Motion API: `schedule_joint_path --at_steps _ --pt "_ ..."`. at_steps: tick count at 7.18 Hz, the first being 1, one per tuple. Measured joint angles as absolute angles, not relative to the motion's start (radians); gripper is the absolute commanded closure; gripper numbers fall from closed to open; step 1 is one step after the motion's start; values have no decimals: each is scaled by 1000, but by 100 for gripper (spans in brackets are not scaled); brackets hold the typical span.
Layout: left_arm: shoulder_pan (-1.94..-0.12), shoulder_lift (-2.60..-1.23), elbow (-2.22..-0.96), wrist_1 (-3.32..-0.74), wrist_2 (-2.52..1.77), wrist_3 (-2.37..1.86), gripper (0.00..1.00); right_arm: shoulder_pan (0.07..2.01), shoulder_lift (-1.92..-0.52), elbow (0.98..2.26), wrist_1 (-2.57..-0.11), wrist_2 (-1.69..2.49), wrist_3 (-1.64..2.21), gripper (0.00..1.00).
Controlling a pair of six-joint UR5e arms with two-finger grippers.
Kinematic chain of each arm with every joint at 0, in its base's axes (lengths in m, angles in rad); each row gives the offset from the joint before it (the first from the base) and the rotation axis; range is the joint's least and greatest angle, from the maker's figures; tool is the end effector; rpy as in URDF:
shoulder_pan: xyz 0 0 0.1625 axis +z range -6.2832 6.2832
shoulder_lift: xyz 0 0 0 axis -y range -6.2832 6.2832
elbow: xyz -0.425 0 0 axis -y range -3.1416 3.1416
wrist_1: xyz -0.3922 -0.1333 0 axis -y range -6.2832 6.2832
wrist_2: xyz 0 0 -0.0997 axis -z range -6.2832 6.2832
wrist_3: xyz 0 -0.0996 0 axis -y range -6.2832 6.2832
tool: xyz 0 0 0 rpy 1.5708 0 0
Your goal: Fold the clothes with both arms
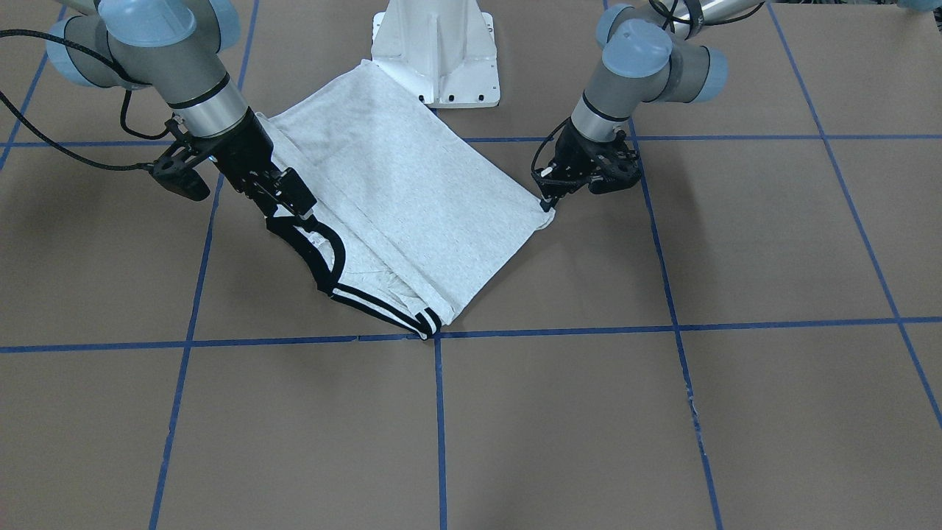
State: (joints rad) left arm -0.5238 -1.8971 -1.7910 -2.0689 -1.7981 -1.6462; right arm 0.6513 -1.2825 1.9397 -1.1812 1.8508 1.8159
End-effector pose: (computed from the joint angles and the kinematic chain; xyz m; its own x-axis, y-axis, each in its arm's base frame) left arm 0.4687 -0.3987 0.3238 0.4097 -0.3214 -0.8537 0.3504 0.9195 -0.1780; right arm -0.3845 -0.4261 0.2919 0.2908 0.5149 0.8064 -0.4772 0.8086 -0.3442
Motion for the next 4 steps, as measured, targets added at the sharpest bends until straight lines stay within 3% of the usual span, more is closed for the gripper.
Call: schedule_joint_path --at_steps 2,4 --pt "-660 -2065 -1612 -2083 -1796 -1577 100 651 -1283 1937 -1181 1848 1816 0" --pt "-744 -2241 -1355 -2179 -1795 -1561 100 650 -1283 1935 -1181 1846 1813 0"
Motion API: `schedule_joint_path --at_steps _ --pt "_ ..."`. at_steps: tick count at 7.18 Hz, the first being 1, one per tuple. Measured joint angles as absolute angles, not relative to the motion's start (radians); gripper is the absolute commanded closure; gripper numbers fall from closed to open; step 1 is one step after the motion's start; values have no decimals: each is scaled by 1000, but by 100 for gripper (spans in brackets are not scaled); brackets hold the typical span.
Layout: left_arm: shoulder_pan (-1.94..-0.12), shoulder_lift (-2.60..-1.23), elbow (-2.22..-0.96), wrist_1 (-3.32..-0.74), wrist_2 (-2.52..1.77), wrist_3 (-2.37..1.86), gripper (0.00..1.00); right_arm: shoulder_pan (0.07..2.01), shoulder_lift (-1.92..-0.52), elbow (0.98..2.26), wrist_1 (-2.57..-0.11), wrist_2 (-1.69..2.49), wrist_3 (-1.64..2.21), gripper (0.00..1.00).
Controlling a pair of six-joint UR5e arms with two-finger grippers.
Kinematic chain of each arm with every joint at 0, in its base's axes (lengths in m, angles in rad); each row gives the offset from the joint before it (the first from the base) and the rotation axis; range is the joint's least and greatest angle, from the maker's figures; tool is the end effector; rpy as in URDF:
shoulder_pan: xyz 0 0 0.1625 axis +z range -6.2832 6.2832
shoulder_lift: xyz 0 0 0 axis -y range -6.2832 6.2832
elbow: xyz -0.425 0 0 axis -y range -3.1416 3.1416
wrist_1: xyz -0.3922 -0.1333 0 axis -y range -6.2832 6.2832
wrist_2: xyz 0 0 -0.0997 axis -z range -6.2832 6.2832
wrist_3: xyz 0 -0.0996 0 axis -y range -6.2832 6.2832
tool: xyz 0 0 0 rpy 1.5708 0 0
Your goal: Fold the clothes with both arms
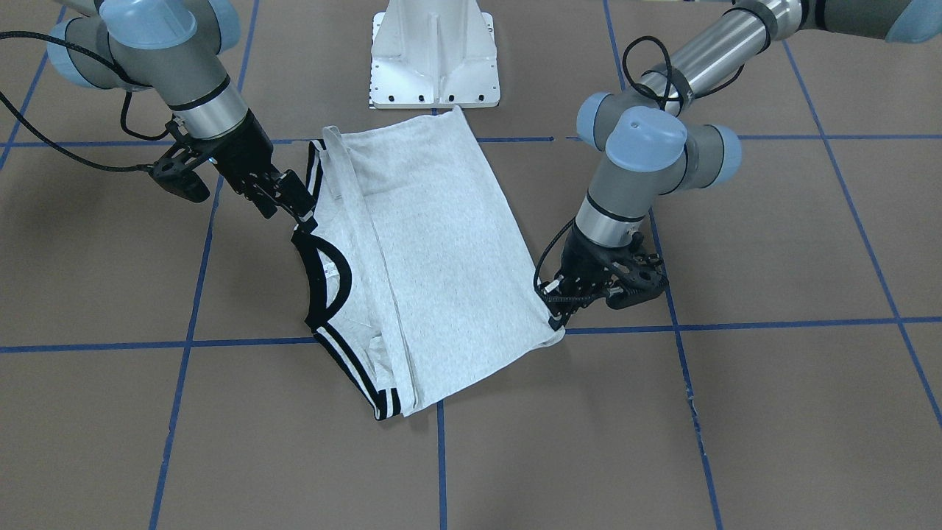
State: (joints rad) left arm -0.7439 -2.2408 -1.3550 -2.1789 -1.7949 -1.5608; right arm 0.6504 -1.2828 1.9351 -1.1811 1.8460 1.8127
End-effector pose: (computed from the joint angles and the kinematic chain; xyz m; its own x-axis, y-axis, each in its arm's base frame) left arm 0.4764 -0.5895 0.2837 0.3634 -0.3212 -0.8745 0.5138 0.8521 -0.0995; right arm -0.3857 -0.4269 0.2942 0.2949 0.5141 0.8054 -0.4806 0.8083 -0.3399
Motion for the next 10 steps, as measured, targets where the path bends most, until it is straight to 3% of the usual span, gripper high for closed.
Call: schedule_joint_path --at_steps 2,3,4,5,7,10 --pt "-770 -2394 -1084 -2336 -1772 -1560 100 650 -1275 1935 -1181 1846 1808 0" --pt "-772 -2421 -1023 -2384 -1765 -1560 100 650 -1269 1935 -1181 1844 1808 0" --pt "-772 -2432 -982 -2424 -1762 -1560 63 647 -1265 1934 -1182 1834 1808 0" --pt "-774 -2435 -965 -2443 -1761 -1558 52 640 -1261 1931 -1183 1814 1807 0" --pt "-785 -2408 -974 -2455 -1765 -1518 51 619 -1200 1872 -1203 1789 1799 0" --pt "-807 -2281 -1120 -2458 -1845 -1474 50 531 -1018 1762 -1407 1787 1640 0"
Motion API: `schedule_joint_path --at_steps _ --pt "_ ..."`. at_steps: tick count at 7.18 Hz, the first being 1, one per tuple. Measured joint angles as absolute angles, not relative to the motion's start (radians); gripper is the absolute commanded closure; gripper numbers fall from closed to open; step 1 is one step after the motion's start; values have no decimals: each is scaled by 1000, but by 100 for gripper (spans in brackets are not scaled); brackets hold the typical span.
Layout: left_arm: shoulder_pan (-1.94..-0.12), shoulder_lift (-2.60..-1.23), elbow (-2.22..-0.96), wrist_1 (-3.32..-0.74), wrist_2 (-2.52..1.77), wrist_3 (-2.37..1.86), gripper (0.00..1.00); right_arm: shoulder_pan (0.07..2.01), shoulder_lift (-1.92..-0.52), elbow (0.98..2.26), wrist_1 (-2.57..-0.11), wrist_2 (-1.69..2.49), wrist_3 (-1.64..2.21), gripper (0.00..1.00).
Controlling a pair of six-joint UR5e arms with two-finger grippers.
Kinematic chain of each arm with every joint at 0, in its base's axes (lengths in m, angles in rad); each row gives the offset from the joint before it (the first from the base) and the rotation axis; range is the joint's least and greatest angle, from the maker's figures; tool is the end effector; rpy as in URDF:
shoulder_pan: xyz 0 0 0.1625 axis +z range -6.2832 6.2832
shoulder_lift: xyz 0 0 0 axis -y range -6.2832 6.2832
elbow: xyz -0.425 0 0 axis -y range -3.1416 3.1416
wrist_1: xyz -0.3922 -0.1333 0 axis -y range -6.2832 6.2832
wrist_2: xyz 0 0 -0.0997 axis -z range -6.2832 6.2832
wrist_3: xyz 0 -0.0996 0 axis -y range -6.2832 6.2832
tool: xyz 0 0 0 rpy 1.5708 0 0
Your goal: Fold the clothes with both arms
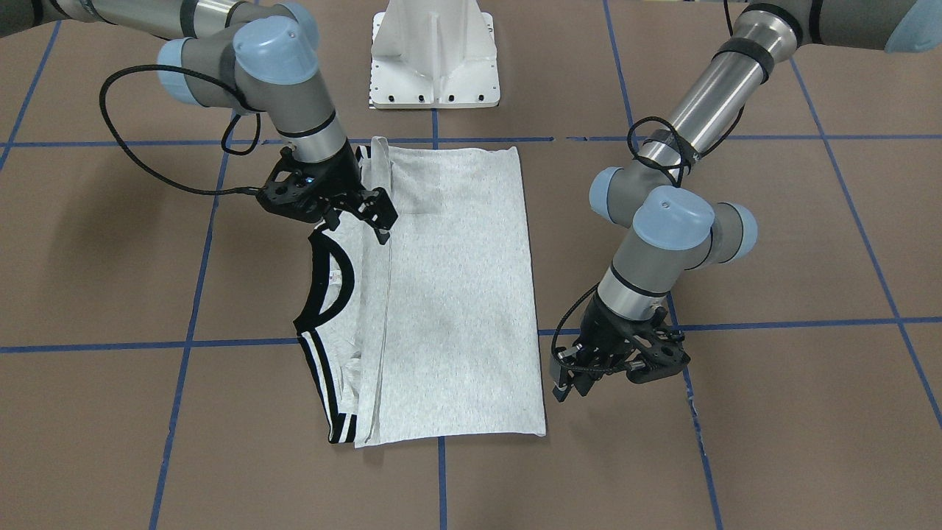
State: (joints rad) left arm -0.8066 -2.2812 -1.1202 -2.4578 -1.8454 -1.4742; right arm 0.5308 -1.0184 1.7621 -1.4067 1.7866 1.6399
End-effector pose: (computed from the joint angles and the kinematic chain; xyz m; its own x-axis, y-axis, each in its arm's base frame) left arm 0.4662 -0.6400 0.3325 0.3339 -0.2142 -0.9180 0.4940 0.8692 -0.0231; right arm -0.5036 -0.4255 0.2401 0.5054 0.3749 0.7772 -0.3848 0.9041 -0.1859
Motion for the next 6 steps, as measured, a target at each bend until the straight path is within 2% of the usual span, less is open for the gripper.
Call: schedule_joint_path --at_steps 4,6 --pt "-826 -2197 -1196 -2456 -1925 -1452 50 467 -941 1757 -1604 1865 1194 0" --pt "-827 -2162 -1233 -2457 -1924 -1453 49 428 -921 1760 -1682 1844 1138 0"
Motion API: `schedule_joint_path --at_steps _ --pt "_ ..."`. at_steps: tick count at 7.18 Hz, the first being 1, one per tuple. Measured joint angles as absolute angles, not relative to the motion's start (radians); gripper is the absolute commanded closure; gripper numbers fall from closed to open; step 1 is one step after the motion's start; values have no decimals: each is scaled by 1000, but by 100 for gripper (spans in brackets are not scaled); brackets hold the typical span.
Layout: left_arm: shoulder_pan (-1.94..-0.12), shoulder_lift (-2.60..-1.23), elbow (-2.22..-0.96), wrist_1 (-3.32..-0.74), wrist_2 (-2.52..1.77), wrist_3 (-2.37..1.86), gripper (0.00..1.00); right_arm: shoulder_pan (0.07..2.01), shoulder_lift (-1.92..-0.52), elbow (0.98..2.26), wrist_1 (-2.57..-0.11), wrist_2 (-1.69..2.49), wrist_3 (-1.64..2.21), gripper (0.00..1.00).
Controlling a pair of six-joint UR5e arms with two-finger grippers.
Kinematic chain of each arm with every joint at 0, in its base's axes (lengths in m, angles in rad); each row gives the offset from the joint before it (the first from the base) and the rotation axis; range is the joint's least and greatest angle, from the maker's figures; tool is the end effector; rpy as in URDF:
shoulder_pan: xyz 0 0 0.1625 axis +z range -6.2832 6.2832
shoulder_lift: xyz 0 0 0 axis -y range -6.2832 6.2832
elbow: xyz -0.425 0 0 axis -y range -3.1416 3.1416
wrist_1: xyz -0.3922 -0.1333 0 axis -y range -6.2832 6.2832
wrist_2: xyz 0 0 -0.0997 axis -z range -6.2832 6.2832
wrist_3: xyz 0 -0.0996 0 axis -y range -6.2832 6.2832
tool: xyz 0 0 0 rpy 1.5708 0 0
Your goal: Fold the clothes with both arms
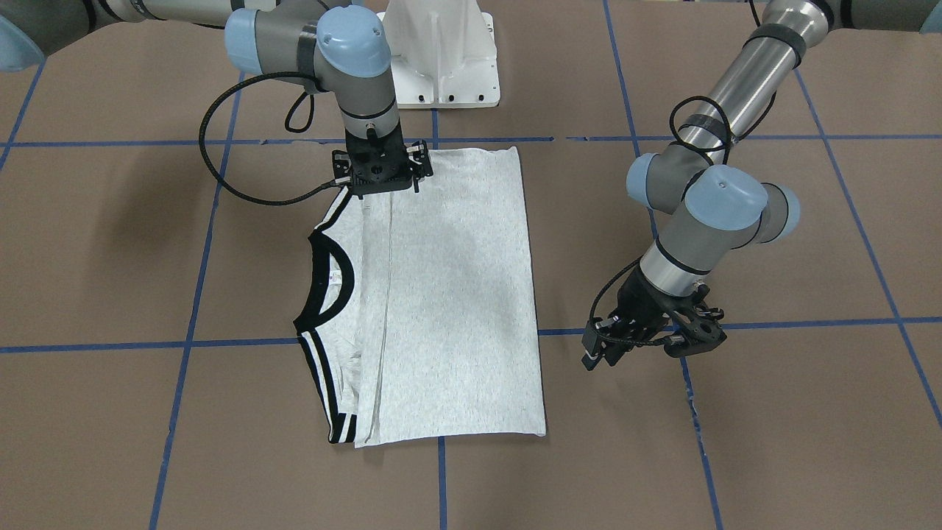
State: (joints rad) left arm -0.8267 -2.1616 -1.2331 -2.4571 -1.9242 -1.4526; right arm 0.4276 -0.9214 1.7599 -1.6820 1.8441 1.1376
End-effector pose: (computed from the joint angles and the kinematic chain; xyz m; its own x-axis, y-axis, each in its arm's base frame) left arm 0.4305 -0.6136 0.3658 0.3375 -0.2033 -0.9191 0.4406 0.8970 -0.0366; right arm -0.5541 -0.3695 0.2147 0.7160 -0.1179 0.6881 0.0711 0.9928 0.0961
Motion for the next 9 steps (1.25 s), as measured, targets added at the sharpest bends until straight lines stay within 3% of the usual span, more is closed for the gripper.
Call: schedule_joint_path --at_steps 9 --pt "-825 -2152 -1268 -2453 -1914 -1466 45 347 -891 1721 -1939 1869 1004 0"
